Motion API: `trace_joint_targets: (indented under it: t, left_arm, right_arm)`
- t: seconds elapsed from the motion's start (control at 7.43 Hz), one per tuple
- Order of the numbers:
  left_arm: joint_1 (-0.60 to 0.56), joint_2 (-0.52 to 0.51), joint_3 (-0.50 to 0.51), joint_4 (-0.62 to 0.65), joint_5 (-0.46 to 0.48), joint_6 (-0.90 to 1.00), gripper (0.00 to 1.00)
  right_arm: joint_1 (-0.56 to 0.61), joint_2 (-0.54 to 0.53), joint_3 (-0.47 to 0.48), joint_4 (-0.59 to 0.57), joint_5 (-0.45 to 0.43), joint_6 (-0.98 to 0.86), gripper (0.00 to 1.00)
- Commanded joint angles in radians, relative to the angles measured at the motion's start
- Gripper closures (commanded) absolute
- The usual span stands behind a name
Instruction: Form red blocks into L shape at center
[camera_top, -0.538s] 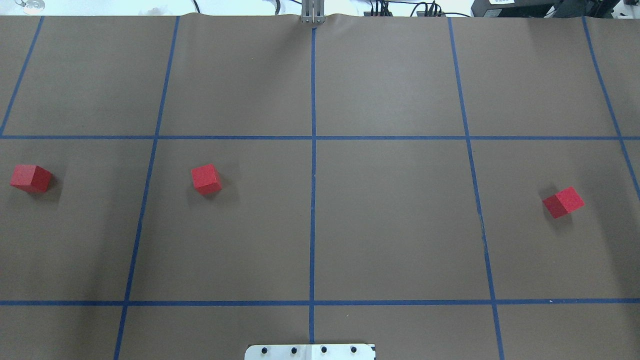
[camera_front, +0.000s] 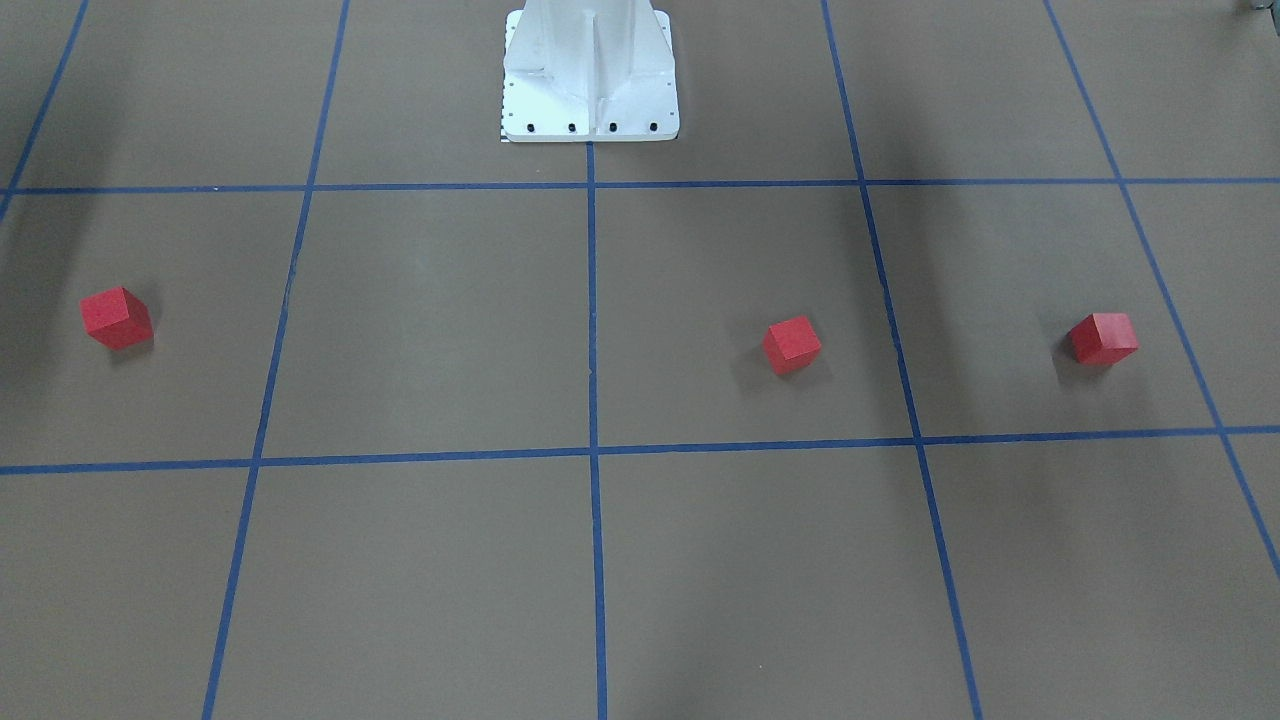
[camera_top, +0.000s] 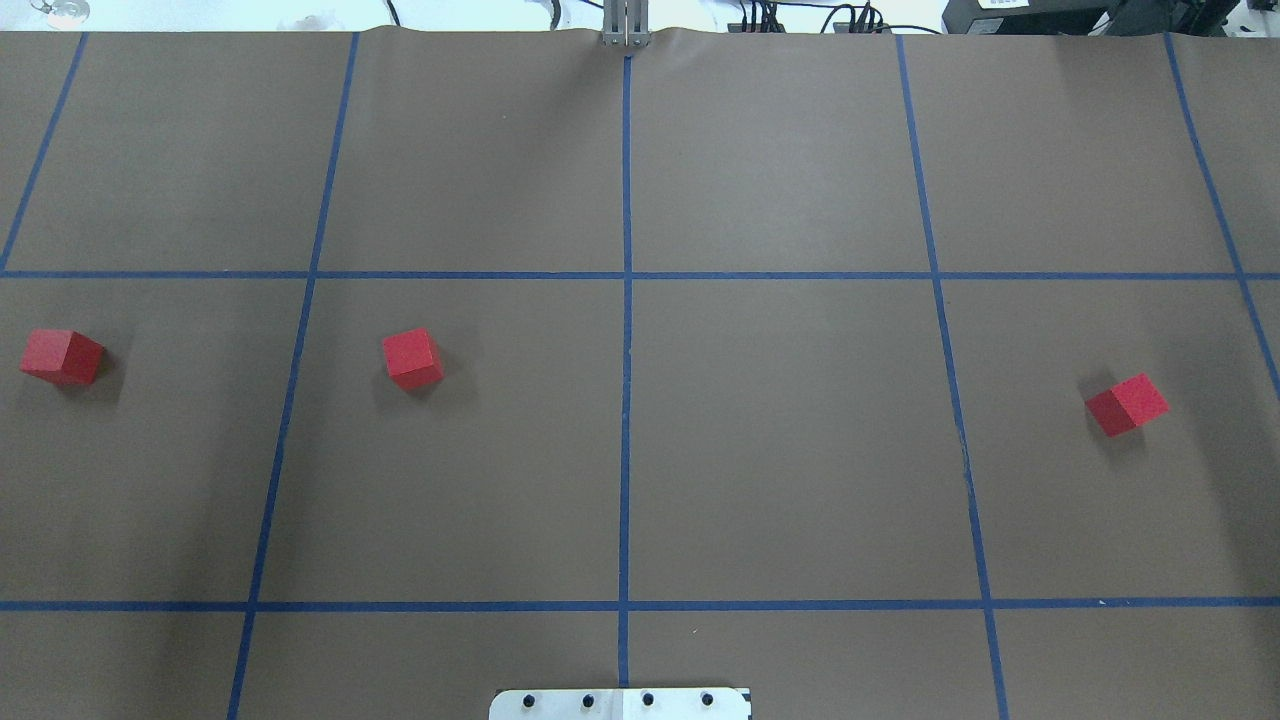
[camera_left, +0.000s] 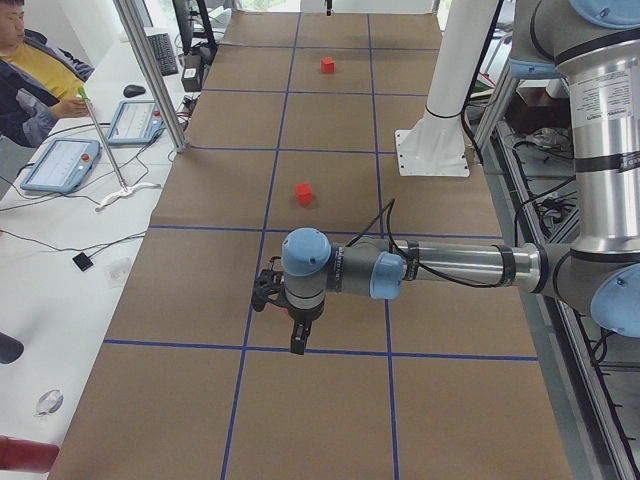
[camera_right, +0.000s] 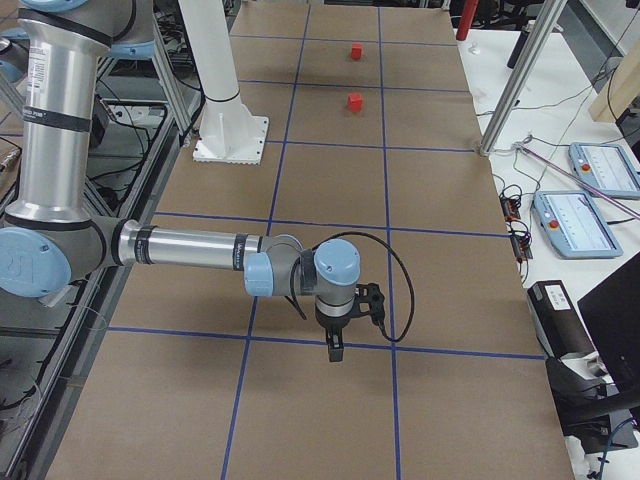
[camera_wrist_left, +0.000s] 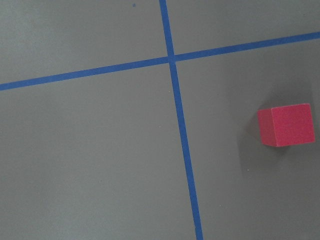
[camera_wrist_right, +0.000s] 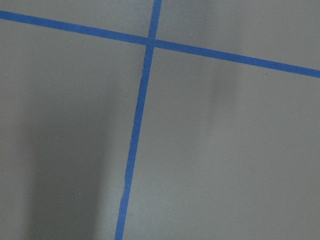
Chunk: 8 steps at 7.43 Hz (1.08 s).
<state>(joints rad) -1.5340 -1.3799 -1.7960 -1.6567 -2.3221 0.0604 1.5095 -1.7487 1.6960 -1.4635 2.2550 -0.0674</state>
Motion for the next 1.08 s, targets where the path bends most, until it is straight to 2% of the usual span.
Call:
trace_joint_targets:
  t: [0.0,0.27,0.4,0.81,0.94]
  left_arm:
    - [0.002,-0.013,-0.016,-0.005,0.0,-0.013,0.0]
    - [0.002,-0.016,-0.022,-0.009,0.003,-0.008,0.0]
    - [0.0,-0.03,-0.022,-0.012,0.003,-0.008,0.0]
    - [-0.003,-0.14,-0.013,-0.049,0.003,-0.011,0.0]
    - [-0.003,-0.177,0.006,-0.049,0.001,-0.013,0.0]
  right_arm:
    - [0.0,0.0,0.01,0.002,0.0,0.001,0.0]
    - [0.0,0.003,0.027,0.003,0.002,0.001,0.0]
    - [0.0,0.008,0.04,0.041,0.008,0.001,0.0]
    - [0.0,0.009,0.034,0.317,0.018,0.006,0.0]
    - [0.0,0.009,0.033,0.369,0.038,0.039,0.0]
